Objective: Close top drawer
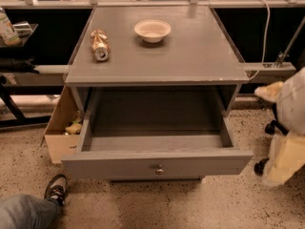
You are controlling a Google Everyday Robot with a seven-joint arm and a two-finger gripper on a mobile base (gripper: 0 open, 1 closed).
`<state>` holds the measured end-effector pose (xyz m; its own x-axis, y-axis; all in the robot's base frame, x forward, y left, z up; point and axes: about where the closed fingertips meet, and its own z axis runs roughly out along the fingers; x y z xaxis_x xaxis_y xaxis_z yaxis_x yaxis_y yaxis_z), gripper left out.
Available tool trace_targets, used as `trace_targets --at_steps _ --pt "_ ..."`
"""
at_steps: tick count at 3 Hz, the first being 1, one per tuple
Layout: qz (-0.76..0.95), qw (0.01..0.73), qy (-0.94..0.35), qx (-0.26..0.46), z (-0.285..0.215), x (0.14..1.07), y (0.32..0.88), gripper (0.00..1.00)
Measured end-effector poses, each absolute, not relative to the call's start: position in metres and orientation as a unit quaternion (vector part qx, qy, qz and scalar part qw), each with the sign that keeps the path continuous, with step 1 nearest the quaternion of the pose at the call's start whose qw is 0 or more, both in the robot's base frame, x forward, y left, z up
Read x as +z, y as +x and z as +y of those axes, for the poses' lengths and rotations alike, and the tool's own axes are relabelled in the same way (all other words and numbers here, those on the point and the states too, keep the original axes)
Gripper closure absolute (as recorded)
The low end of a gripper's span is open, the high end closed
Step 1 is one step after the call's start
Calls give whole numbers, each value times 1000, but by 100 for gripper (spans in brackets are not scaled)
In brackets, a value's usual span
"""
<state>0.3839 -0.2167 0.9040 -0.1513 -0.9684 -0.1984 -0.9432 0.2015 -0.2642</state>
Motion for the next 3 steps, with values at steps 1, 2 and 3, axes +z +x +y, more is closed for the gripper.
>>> trace_targets --at_steps 1,2,3 --pt "747 137 -650 -26 -212 846 345 0" --pt "752 104 -651 -6 -216 812 321 0" --pt "752 104 -651 -6 -216 812 321 0"
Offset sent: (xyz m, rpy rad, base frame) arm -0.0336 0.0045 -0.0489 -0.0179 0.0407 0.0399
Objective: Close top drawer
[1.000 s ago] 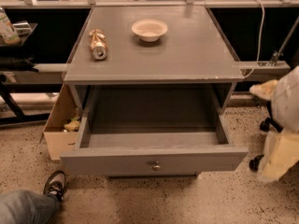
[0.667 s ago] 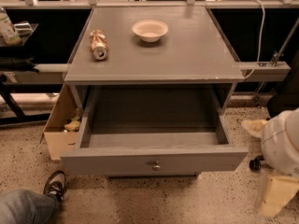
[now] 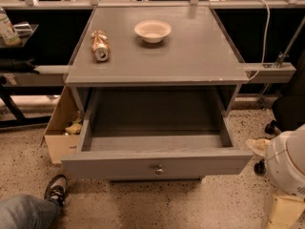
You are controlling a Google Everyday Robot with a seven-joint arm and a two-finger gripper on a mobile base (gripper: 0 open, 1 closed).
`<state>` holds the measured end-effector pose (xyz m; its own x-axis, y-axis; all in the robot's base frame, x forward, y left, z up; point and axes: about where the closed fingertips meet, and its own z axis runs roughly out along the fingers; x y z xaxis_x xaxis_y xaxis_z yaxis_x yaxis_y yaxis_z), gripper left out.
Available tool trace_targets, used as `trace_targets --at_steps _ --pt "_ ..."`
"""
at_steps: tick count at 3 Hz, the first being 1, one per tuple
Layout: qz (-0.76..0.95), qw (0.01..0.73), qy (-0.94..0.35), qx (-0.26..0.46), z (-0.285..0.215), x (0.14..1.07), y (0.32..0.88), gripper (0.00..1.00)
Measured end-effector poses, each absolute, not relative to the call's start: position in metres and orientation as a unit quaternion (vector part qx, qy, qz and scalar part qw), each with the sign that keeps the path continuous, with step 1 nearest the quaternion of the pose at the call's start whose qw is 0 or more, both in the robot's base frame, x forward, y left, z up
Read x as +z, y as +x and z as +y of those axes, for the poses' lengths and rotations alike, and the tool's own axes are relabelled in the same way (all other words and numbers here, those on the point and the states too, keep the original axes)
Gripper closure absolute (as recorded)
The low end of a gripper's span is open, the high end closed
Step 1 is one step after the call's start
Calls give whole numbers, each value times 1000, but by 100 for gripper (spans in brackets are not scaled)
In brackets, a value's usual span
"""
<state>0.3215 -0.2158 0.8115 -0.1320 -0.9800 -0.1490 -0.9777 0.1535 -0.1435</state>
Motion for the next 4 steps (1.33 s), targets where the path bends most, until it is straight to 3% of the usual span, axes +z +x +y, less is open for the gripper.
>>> trace_targets --at_steps 1,2,4 --pt "750 74 -657 8 -212 768 319 0" --pt "745 42 -665 30 -204 710 318 13" --pt "743 23 -667 54 -196 649 321 61"
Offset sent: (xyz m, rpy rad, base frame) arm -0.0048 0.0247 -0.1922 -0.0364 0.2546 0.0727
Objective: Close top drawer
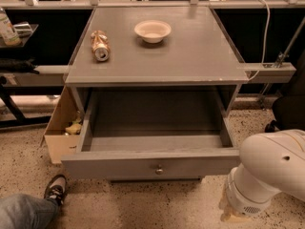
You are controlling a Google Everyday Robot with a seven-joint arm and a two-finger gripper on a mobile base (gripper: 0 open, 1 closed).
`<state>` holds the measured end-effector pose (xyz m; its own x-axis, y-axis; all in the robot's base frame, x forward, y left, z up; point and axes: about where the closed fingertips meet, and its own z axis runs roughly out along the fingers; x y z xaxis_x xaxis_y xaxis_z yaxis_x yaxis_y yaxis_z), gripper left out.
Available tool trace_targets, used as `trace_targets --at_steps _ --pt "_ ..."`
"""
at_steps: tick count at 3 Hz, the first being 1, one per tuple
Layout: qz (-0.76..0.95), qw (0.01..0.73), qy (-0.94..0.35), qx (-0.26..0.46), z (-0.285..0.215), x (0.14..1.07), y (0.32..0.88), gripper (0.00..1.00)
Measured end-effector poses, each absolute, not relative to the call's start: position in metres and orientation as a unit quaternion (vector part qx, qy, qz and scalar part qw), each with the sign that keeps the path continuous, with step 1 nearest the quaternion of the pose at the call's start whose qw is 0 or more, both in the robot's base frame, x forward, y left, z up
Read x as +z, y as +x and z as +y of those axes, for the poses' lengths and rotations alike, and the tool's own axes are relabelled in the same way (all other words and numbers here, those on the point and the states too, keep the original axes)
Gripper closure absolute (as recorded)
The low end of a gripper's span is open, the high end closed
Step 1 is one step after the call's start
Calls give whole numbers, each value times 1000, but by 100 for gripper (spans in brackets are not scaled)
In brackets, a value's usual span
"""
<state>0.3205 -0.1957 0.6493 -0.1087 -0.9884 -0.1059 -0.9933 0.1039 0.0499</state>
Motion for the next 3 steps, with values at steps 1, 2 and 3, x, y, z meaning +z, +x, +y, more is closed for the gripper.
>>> trace_targets --at_steps 1,2,3 --pt "743 23 -667 54 -196 649 321 83" --pt "745 31 -665 43 -192 651 330 100" --pt "743 45 -667 37 -184 643 356 100"
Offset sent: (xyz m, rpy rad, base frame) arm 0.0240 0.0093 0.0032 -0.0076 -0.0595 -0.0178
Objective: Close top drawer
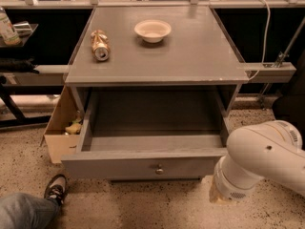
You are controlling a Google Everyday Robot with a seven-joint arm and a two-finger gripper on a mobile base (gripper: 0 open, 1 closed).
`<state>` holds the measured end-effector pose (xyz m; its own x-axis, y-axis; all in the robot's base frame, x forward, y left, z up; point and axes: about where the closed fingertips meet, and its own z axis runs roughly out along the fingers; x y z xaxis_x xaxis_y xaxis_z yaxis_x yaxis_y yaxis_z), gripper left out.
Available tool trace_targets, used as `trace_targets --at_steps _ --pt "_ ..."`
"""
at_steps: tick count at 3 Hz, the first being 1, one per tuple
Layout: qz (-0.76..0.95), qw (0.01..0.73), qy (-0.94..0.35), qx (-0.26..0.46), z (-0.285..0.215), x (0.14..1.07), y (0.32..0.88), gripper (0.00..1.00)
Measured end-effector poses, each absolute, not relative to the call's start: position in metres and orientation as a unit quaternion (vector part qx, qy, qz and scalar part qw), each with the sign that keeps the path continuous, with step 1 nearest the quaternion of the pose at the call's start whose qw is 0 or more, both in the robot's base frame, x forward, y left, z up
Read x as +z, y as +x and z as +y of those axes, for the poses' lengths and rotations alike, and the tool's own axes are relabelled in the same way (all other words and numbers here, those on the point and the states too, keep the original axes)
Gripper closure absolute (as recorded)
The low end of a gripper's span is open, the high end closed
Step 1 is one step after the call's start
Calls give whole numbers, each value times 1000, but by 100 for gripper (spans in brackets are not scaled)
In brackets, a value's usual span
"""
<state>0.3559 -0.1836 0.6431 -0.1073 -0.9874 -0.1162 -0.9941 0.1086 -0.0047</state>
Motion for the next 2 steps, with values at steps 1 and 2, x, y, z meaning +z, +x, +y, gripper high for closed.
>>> trace_targets --at_steps 1,2 --pt "739 57 -670 45 -176 622 385 100" --pt "737 67 -670 59 -169 602 408 100"
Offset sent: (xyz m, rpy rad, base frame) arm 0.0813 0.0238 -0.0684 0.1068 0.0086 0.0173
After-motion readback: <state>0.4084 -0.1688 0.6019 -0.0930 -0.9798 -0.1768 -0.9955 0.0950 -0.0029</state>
